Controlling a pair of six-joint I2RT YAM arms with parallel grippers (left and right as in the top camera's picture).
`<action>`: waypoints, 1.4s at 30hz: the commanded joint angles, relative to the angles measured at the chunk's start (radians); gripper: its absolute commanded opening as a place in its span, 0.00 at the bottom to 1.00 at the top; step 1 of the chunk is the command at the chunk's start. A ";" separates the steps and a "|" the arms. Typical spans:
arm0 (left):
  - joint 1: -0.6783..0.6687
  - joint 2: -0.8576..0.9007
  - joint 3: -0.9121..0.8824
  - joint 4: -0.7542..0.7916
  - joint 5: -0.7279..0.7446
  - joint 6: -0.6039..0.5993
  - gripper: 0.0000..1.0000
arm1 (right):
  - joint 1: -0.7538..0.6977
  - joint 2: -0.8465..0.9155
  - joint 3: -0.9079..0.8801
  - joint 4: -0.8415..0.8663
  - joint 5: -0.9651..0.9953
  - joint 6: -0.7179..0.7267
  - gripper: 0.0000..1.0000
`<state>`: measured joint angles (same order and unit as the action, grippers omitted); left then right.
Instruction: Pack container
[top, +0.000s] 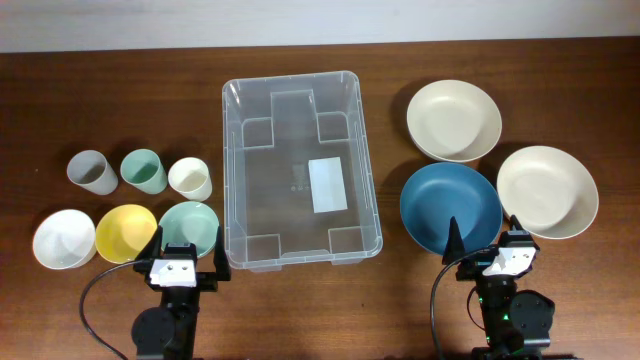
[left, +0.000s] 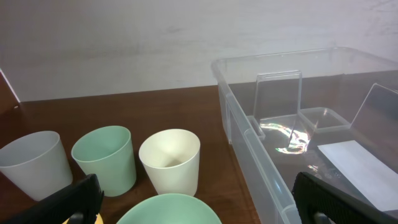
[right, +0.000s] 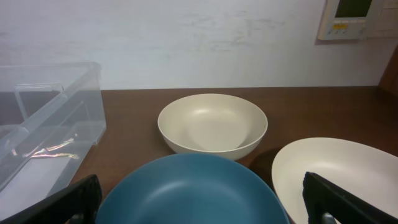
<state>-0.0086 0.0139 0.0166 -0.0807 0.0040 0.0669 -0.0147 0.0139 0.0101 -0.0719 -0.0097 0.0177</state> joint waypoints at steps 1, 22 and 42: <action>0.007 -0.009 -0.008 0.000 0.010 -0.006 1.00 | -0.006 -0.008 -0.005 -0.005 -0.013 -0.006 0.99; 0.007 -0.009 -0.008 0.000 0.010 -0.006 1.00 | -0.005 -0.008 -0.005 -0.003 -0.015 -0.006 0.99; 0.007 0.011 -0.006 -0.004 0.000 -0.087 1.00 | -0.010 0.011 0.098 -0.039 0.071 0.239 0.99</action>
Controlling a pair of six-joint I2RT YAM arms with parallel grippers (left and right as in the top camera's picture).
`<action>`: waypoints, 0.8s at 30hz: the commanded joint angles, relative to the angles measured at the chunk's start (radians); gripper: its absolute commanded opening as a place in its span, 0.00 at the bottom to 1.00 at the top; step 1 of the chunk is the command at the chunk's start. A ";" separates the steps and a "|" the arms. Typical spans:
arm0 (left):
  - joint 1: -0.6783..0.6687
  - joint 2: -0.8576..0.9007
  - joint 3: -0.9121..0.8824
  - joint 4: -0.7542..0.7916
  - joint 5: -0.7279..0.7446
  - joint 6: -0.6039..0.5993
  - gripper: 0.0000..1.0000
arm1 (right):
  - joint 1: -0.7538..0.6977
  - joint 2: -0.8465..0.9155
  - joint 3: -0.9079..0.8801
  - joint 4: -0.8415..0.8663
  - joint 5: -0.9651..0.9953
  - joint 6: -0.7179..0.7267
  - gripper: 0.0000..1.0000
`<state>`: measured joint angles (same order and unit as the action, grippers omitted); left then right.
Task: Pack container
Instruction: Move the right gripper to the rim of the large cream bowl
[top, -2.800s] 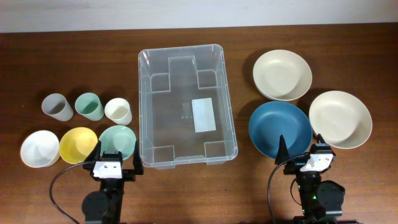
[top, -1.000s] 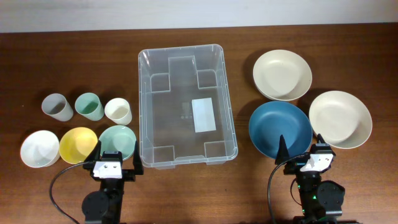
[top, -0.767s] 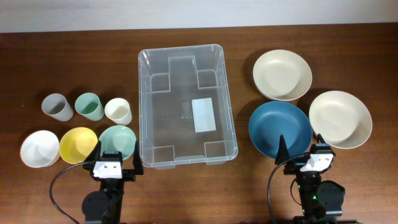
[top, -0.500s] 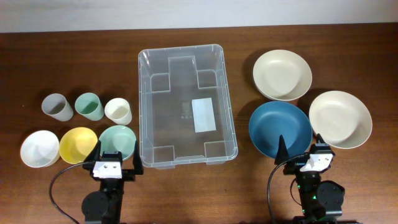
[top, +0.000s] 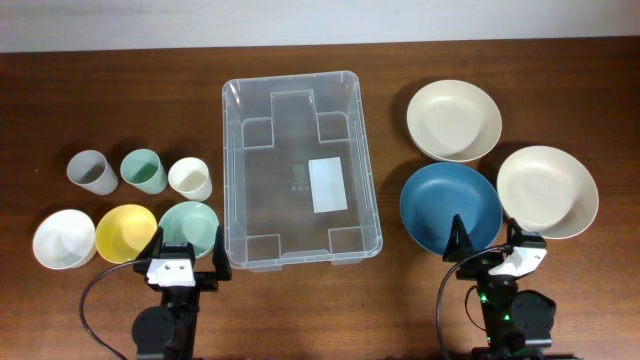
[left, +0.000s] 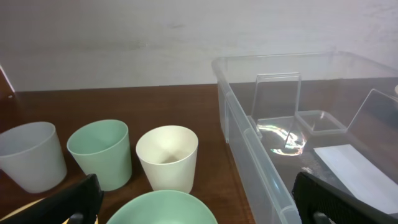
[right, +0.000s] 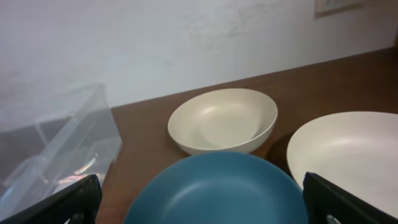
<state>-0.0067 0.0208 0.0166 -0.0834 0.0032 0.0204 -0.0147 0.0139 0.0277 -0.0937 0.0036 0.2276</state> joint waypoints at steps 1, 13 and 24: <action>0.005 0.004 0.000 -0.010 0.002 -0.041 1.00 | -0.014 0.022 0.100 -0.029 0.058 0.029 0.99; 0.005 0.113 0.256 -0.225 0.002 -0.082 1.00 | -0.224 0.554 0.570 -0.288 0.003 0.028 0.99; 0.005 0.492 0.576 -0.377 0.001 -0.081 1.00 | -0.604 1.223 1.119 -0.771 -0.343 0.028 0.99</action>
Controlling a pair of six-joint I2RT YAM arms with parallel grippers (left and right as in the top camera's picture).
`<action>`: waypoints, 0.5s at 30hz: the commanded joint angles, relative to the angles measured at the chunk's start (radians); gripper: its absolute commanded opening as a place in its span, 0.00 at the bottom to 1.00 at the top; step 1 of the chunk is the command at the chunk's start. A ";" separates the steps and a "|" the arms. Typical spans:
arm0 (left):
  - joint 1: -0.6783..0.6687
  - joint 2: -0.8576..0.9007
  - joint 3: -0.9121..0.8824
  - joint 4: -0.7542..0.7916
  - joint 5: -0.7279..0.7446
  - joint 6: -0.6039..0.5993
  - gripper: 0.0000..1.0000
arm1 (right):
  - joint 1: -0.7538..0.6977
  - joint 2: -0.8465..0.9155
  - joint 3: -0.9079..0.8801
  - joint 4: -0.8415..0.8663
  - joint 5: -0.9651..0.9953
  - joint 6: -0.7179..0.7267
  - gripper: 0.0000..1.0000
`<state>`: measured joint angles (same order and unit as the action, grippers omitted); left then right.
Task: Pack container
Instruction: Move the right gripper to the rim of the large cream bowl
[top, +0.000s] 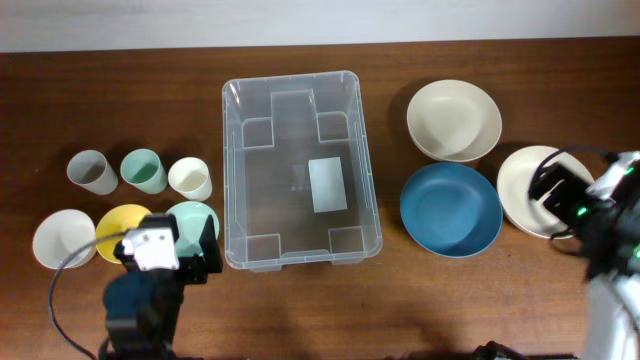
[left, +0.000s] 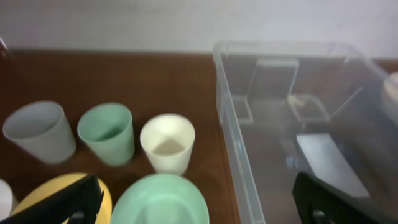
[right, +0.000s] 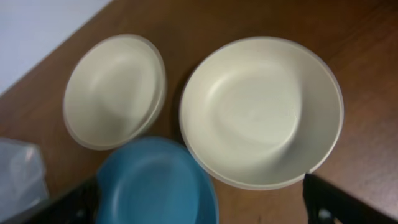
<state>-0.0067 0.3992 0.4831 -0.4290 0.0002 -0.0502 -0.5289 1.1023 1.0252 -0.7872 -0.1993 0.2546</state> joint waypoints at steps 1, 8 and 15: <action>0.005 0.152 0.146 -0.052 0.004 -0.011 1.00 | -0.112 0.171 0.145 -0.092 -0.153 0.001 0.99; 0.005 0.336 0.330 -0.141 0.004 -0.010 1.00 | -0.268 0.401 0.175 -0.160 -0.100 0.048 0.99; 0.005 0.365 0.332 -0.140 0.004 -0.010 1.00 | -0.303 0.599 0.175 -0.136 -0.053 0.049 0.99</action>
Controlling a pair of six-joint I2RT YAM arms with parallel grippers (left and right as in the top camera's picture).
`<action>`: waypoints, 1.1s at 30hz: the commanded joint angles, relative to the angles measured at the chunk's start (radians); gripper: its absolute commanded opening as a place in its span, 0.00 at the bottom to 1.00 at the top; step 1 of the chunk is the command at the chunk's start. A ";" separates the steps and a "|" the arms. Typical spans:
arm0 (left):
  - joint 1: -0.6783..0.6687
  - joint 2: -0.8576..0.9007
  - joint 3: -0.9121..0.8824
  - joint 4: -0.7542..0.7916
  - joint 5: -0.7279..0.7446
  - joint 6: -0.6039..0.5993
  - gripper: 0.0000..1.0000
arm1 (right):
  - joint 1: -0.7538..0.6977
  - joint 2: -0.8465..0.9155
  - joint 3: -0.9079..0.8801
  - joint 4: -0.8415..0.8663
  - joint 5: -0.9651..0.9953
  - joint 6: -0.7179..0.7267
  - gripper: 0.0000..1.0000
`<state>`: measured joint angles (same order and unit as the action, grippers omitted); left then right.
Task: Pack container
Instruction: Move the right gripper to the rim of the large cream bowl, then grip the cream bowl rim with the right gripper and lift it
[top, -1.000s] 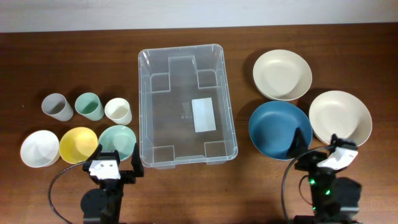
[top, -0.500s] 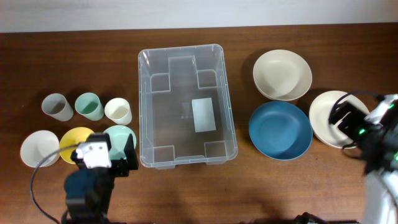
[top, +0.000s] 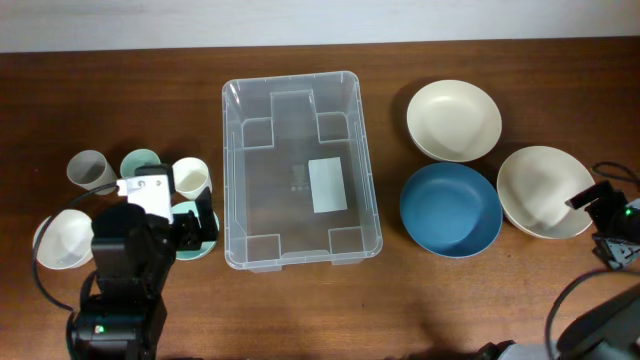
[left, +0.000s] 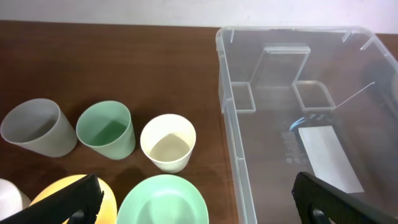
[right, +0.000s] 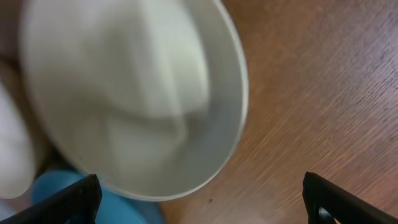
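A clear plastic container (top: 300, 170) stands mid-table, with nothing in it but a white label. On its left are grey (top: 88, 170), green (top: 140, 160) and cream (top: 192, 178) cups, plus a white bowl (top: 55, 240) and a mint bowl (left: 165, 202). A yellow bowl (left: 62, 190) is hidden under the arm in the overhead view. My left gripper (left: 199, 211) hangs open over the mint bowl. To the right lie two cream bowls (top: 453, 120) (top: 540, 192) and a blue bowl (top: 450, 210). My right gripper (right: 199, 199) is open over the near edge of the right cream bowl (right: 130, 93).
The brown wooden table (top: 300, 310) carries everything. The container's left wall (left: 233, 143) stands close beside the mint bowl and the cream cup (left: 168, 142). The right arm (top: 610, 215) sits at the table's right edge.
The left gripper moved up-table and now covers the yellow bowl in the overhead view. The right gripper shifted right and closer to the right cream bowl. Both remain open.
Both grippers first rested low at the table's front edge, looking level across the cups and bowls. They then rose and tilted downward, the right one swinging out to the right cream bowl. Now each hangs open over its own bowls. Nothing on the table has moved.
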<state>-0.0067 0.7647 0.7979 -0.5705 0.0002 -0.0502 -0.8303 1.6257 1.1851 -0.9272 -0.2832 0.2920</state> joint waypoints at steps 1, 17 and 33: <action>0.005 0.000 0.018 0.001 0.004 -0.010 1.00 | -0.002 0.097 0.015 0.006 0.031 0.008 0.99; 0.005 0.000 0.018 0.037 0.003 -0.010 1.00 | 0.000 0.223 -0.006 0.135 0.029 -0.005 0.75; 0.005 0.000 0.018 0.043 0.003 -0.010 1.00 | 0.000 0.229 -0.019 0.160 0.034 -0.002 0.38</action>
<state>-0.0067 0.7677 0.7979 -0.5346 0.0002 -0.0502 -0.8307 1.8450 1.1770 -0.7773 -0.2592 0.2878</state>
